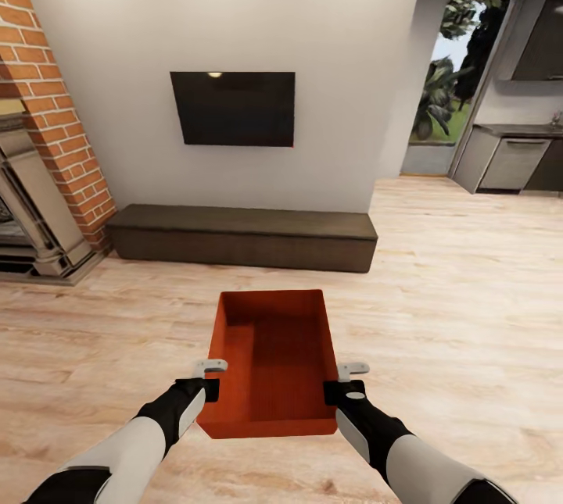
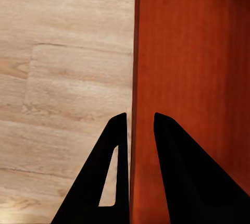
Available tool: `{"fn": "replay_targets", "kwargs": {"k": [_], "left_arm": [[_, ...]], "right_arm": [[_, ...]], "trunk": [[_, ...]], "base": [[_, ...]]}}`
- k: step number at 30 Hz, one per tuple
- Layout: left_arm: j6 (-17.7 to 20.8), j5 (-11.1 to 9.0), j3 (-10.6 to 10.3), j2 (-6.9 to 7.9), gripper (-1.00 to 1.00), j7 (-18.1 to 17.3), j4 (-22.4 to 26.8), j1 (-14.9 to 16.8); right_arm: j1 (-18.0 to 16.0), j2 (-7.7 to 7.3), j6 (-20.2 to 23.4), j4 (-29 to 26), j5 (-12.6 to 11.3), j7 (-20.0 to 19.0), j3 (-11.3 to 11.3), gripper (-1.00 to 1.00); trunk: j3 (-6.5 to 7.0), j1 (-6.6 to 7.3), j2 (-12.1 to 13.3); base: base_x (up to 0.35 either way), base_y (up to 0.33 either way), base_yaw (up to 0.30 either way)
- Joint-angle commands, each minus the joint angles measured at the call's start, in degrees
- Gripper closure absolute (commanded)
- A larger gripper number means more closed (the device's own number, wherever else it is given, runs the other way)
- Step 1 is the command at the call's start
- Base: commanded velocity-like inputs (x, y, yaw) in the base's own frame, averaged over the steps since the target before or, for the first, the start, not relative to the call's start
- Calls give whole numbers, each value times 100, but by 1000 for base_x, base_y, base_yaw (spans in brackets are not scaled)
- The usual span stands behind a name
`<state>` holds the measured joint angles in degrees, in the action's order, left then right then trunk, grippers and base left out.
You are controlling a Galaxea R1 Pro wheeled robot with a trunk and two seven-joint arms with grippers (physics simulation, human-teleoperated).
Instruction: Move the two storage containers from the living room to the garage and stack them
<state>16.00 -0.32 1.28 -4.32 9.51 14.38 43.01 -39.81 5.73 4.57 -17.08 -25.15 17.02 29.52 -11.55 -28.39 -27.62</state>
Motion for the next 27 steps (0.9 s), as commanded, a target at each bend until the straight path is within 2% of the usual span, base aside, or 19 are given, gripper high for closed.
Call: {"fn": "replay_targets", "kwargs": {"k": [1, 27], "left_arm": [[43, 41, 56, 72, 100, 33, 4, -3], [43, 41, 56, 72, 100, 33, 4, -3]], "right_arm": [[-10, -3, -62, -217, 12, 2, -25, 100], [-10, -1, -62, -217, 11, 3, -25, 100]], "trunk": [[-11, -3, -11], [-11, -3, -11]], "base": [[0, 0, -292], [0, 0, -292]]}}
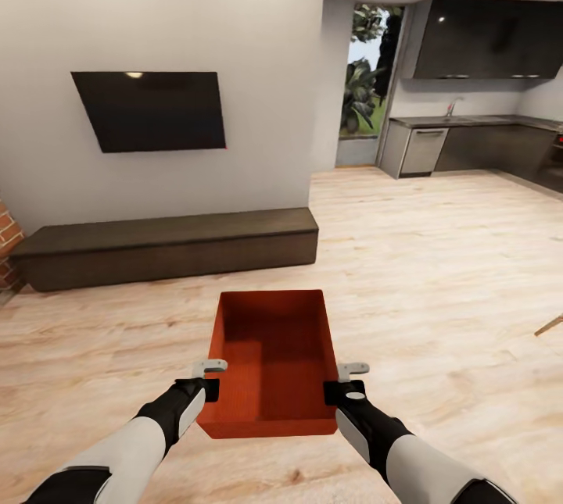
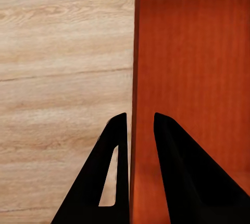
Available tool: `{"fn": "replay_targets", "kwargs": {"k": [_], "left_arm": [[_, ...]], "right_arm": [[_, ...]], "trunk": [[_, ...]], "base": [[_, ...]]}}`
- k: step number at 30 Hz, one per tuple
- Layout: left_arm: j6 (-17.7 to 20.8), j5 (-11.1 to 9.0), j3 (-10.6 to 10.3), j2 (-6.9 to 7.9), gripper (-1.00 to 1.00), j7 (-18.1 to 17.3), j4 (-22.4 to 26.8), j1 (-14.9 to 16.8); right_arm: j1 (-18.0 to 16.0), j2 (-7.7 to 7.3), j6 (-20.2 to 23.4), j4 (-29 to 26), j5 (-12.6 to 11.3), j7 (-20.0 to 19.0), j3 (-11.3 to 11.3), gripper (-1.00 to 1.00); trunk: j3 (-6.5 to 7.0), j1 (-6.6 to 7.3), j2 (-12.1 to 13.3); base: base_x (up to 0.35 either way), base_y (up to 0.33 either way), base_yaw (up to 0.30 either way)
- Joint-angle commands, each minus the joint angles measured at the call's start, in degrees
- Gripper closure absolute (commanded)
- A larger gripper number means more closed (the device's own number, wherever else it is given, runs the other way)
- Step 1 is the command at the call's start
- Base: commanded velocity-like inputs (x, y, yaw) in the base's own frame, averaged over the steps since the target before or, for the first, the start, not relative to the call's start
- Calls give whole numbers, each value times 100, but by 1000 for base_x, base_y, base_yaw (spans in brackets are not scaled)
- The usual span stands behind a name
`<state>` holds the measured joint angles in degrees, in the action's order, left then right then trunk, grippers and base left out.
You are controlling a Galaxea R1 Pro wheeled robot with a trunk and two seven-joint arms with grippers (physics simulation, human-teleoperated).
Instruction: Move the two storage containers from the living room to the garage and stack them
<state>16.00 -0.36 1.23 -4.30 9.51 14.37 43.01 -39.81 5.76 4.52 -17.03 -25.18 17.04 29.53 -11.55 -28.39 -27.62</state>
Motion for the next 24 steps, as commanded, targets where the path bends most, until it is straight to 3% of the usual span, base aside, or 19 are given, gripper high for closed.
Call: {"fn": "replay_targets", "kwargs": {"k": [1, 18, 24], "left_arm": [[44, 45, 62, 69, 100, 34, 4, -3], [44, 45, 58, 69, 100, 34, 4, -3], [44, 45, 60, 69, 100, 34, 4, -3]], "right_arm": [[-10, -4, -57, -222, 13, 1, -26, 100], [-10, -8, -62, -222, 13, -1, -26, 100], [-10, -21, -57, -222, 13, -7, -26, 100]], "trunk": [[-11, -3, -11], [-11, -3, -11], [-11, -3, -11]], "base": [[0, 0, -292], [0, 0, -289], [0, 0, -74]]}}
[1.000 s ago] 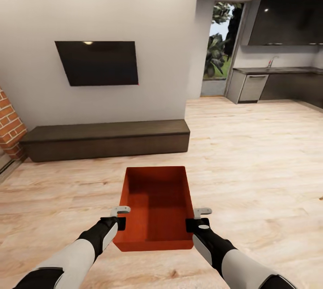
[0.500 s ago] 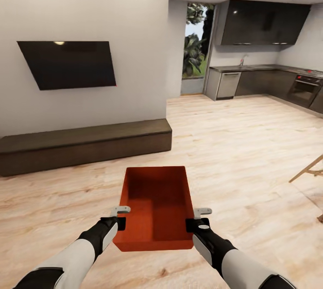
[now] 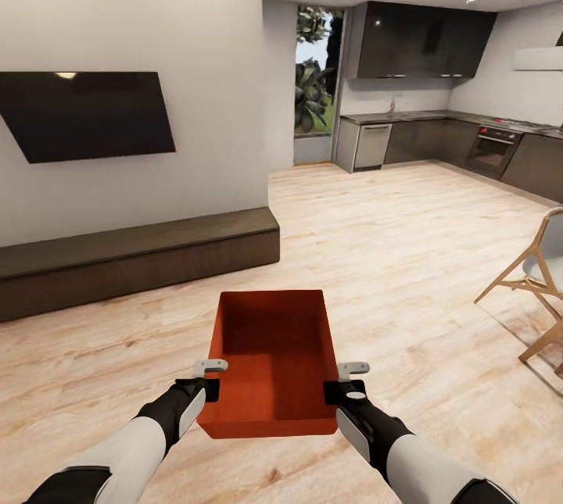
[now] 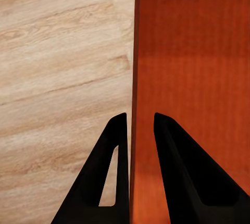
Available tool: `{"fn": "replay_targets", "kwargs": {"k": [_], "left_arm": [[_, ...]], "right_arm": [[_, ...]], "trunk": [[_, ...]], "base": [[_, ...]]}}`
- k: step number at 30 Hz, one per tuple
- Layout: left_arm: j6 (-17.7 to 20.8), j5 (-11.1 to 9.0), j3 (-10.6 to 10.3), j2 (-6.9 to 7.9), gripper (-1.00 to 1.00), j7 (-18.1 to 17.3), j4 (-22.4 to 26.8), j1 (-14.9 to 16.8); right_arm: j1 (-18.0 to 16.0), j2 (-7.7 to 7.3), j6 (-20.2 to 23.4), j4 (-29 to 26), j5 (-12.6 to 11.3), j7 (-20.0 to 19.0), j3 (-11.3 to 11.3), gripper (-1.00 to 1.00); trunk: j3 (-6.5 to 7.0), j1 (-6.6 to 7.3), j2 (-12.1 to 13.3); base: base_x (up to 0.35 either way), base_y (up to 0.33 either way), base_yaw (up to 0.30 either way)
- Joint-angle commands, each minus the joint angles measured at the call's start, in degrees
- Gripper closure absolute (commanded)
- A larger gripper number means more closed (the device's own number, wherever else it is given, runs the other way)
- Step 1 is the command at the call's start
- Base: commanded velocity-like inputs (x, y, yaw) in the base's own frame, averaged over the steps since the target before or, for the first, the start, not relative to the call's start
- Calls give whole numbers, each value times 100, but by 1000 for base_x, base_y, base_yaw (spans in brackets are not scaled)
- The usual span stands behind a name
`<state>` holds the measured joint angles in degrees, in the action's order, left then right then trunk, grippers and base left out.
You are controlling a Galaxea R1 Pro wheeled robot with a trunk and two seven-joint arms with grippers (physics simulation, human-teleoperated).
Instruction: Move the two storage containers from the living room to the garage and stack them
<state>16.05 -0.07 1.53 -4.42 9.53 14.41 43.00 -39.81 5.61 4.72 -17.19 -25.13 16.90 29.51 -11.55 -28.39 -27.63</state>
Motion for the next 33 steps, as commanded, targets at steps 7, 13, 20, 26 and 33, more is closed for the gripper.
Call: {"fn": "replay_targets", "kwargs": {"k": [7, 13, 20, 26, 33], "left_arm": [[39, 15, 32, 81, 100, 32, 0, -2], [39, 15, 29, 81, 100, 32, 0, -2], [39, 15, 28, 81, 100, 32, 0, -2], [39, 15, 26, 81, 100, 32, 0, -2], [39, 15, 26, 81, 100, 32, 0, -2]], "right_arm": [[-9, -7, -78, -205, 8, 14, -24, 100], [-9, -4, -76, -205, 8, 6, -24, 100], [-9, -2, -76, -205, 8, 6, -24, 100], [-9, -3, -78, -205, 8, 6, -24, 100], [-9, -4, -76, -205, 8, 6, -24, 100]], "trunk": [[-11, -2, -11], [-11, -2, -11], [-11, -2, -11], [-11, -2, -11], [-11, -2, -11]], "base": [[0, 0, -4], [0, 0, 0], [0, 0, 0], [0, 0, 0], [0, 0, 0]]}}
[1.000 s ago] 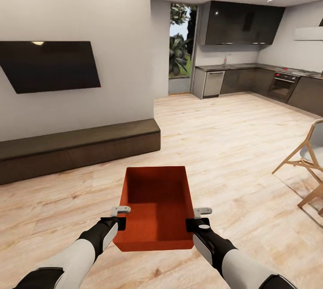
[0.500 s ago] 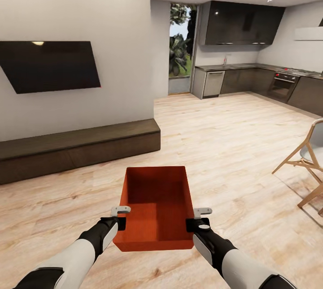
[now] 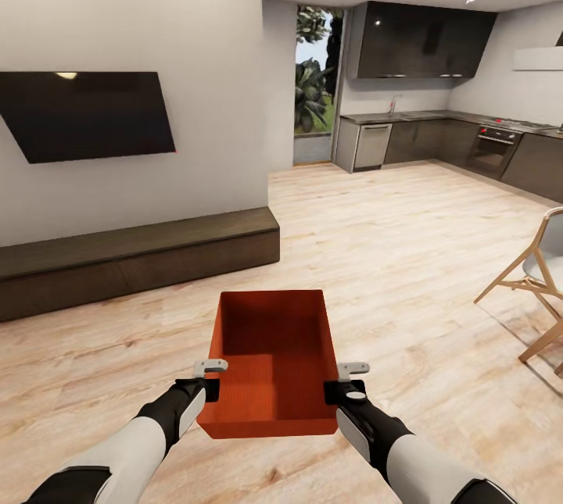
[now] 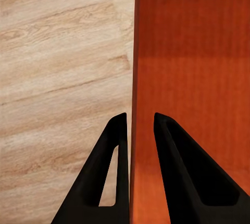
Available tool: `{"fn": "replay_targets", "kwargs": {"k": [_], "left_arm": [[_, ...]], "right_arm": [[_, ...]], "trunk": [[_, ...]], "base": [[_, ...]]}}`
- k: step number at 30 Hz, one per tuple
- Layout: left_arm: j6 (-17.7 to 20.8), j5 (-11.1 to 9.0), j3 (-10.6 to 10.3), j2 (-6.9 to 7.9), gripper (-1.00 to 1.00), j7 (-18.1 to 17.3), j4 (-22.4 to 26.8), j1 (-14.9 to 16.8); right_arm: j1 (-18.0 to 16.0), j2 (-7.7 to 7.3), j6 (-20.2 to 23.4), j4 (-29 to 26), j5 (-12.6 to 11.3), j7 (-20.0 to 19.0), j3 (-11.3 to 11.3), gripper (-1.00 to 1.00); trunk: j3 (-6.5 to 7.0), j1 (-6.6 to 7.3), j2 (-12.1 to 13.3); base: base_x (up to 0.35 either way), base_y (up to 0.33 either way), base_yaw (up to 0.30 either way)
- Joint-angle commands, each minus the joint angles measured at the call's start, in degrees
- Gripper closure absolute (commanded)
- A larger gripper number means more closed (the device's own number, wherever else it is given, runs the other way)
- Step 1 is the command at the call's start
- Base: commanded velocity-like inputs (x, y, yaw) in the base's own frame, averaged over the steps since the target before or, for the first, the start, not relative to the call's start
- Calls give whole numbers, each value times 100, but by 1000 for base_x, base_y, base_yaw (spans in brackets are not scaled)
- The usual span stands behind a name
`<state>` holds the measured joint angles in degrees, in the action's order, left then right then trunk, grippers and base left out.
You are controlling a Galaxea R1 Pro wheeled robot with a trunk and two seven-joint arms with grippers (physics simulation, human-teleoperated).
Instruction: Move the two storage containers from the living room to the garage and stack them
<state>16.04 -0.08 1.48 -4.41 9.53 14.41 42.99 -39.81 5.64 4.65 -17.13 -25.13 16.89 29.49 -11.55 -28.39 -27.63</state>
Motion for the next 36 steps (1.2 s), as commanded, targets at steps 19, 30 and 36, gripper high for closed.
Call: {"fn": "replay_targets", "kwargs": {"k": [19, 30, 36], "left_arm": [[39, 17, 28, 80, 100, 32, 0, -2], [39, 17, 27, 80, 100, 32, 0, -2], [39, 17, 27, 80, 100, 32, 0, -2]], "right_arm": [[-9, 1, -78, -212, 17, 16, -22, 100], [-9, 6, -78, -212, 17, 15, -23, 100], [-9, -4, -78, -212, 16, 10, -25, 100]], "trunk": [[-11, -2, -11], [-11, -2, -11], [-11, -2, -11]], "base": [[0, 0, -163], [0, 0, -286], [0, 0, -286]]}}
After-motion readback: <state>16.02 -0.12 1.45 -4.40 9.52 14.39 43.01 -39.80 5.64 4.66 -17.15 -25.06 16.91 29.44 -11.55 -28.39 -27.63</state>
